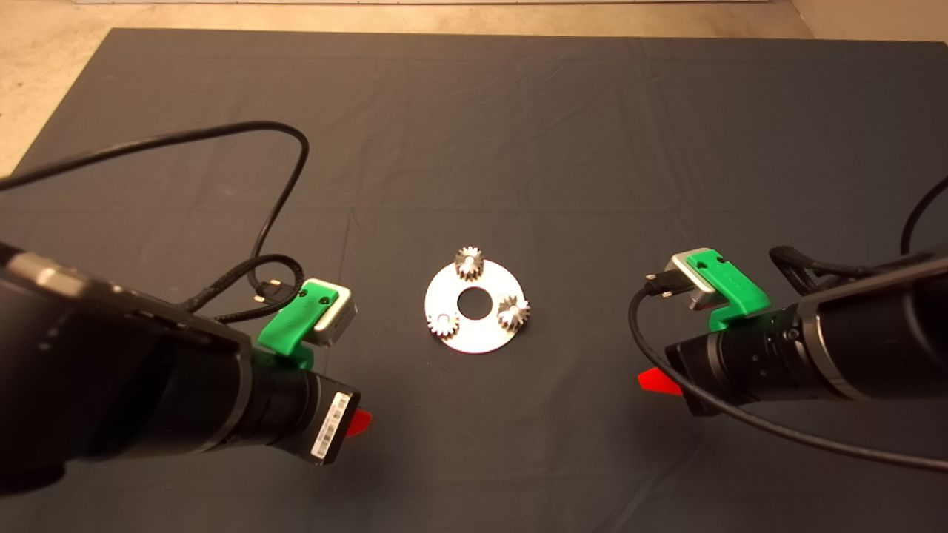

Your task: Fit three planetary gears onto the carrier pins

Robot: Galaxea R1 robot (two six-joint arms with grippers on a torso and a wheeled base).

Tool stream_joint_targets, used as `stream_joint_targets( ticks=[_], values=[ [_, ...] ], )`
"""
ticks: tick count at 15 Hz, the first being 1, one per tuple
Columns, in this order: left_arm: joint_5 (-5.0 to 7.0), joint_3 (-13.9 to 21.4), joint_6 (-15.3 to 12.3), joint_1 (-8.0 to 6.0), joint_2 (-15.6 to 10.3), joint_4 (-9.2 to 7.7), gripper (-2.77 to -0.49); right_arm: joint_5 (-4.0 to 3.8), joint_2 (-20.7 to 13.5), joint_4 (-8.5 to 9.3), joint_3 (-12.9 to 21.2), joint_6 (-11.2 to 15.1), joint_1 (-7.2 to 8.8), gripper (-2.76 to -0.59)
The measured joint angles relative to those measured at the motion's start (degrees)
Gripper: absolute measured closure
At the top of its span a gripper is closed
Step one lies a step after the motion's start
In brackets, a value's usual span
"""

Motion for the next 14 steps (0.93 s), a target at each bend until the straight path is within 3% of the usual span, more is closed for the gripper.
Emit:
stream_joint_targets(
  ticks=[4, 7, 14],
  values=[
    [0.02, 0.0, -0.6, 0.0, 0.1, 0.0, -1.64, 0.02, 0.0, 0.09, 0.1, 0.0, 0.44, -1.32],
    [-0.02, 0.0, -1.2, 0.0, 1.0, 0.0, -1.64, 0.0, 0.0, 0.09, 0.2, 0.1, 0.44, -1.48],
    [-0.05, 0.0, -2.1, -0.01, 3.5, 0.0, -1.64, 0.0, 0.0, 0.11, 0.3, 0.5, 0.52, -1.61]
  ],
)
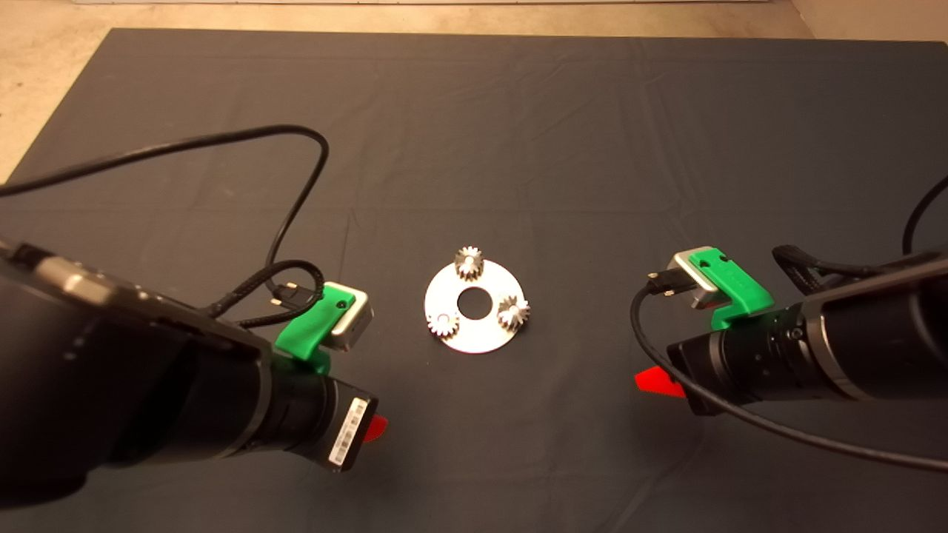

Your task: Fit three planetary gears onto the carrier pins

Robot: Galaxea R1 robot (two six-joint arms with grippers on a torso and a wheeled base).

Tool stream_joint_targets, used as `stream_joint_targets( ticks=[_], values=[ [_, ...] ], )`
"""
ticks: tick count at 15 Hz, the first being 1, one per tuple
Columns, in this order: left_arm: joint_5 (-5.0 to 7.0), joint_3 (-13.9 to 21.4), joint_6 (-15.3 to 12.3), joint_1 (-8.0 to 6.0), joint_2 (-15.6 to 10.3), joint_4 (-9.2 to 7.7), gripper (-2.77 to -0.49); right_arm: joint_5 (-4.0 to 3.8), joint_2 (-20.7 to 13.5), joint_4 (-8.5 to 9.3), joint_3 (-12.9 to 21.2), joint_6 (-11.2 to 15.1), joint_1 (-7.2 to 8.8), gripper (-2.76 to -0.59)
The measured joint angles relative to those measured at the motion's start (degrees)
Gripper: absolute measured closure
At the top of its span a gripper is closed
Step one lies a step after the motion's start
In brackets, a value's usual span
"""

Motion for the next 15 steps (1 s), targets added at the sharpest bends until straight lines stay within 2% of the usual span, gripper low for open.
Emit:
stream_joint_targets(
  ticks=[2, 3, 5, 7, 11, 15],
  values=[
    [0.05, 0.0, -0.2, 0.0, 0.1, -0.01, -1.64, 0.0, 0.0, 0.0, 0.0, 0.1, 0.07, -1.61],
    [0.02, 0.0, -0.2, 0.01, 0.3, 0.0, -1.64, 0.0, 0.0, 0.0, 0.0, 0.1, 0.07, -1.72],
    [0.05, 0.0, -0.3, -0.01, 0.3, 0.0, -1.64, 0.0, 0.2, 0.0, 0.0, 0.2, 0.07, -1.76],
    [0.02, 0.0, -0.4, -0.01, 0.6, 0.0, -1.64, 0.0, 0.6, 0.01, 0.1, 0.2, 0.07, -1.92],
    [0.05, 0.0, -0.4, -0.01, 0.6, -0.02, -1.64, 0.02, 0.8, 0.02, 0.2, 0.2, 0.08, -1.92],
    [0.05, 0.0, -2.1, 0.0, 1.0, -0.02, -1.64, 0.0, 1.1, 0.02, 0.2, 0.2, 0.07, -2.14]
  ],
)
